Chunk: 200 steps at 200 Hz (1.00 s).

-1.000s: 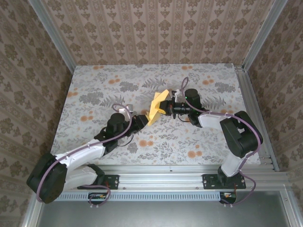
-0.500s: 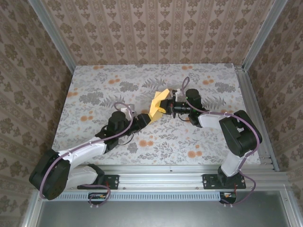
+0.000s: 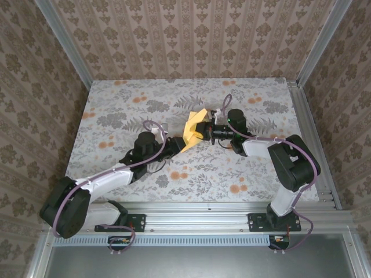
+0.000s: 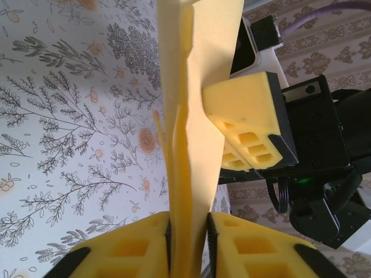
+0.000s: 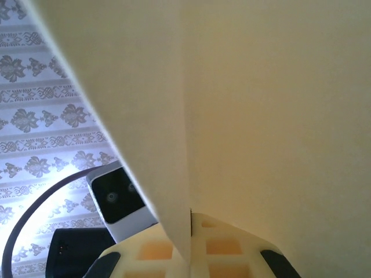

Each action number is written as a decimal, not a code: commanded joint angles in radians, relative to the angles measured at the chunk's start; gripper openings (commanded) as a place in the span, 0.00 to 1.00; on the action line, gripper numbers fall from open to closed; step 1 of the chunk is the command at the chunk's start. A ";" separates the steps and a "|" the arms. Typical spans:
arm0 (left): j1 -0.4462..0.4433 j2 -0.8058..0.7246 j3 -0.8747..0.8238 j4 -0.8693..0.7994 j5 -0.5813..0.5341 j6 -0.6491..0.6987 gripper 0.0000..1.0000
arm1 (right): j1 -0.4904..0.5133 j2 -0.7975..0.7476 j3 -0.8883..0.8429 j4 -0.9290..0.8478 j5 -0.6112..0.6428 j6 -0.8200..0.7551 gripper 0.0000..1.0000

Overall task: Fold a paper plane with a square sheet of paper (pick it up from the middle)
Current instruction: Turn over the paper at the center of the table.

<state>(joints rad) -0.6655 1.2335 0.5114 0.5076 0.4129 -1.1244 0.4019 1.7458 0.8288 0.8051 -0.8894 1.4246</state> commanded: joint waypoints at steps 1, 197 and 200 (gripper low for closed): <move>0.011 -0.011 0.033 -0.013 0.018 0.033 0.18 | -0.005 0.024 -0.007 0.012 -0.025 -0.010 0.00; -0.285 0.398 0.812 -1.549 -1.024 0.873 0.05 | -0.235 -0.188 0.117 -0.846 0.049 -0.647 0.55; -0.294 0.408 0.817 -1.549 -1.035 0.873 0.05 | -0.237 -0.189 0.116 -0.849 0.050 -0.648 0.55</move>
<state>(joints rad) -0.9104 1.5574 1.2907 -0.8055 -0.3607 -0.3344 0.1749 1.6012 0.9169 0.0395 -0.8597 0.8402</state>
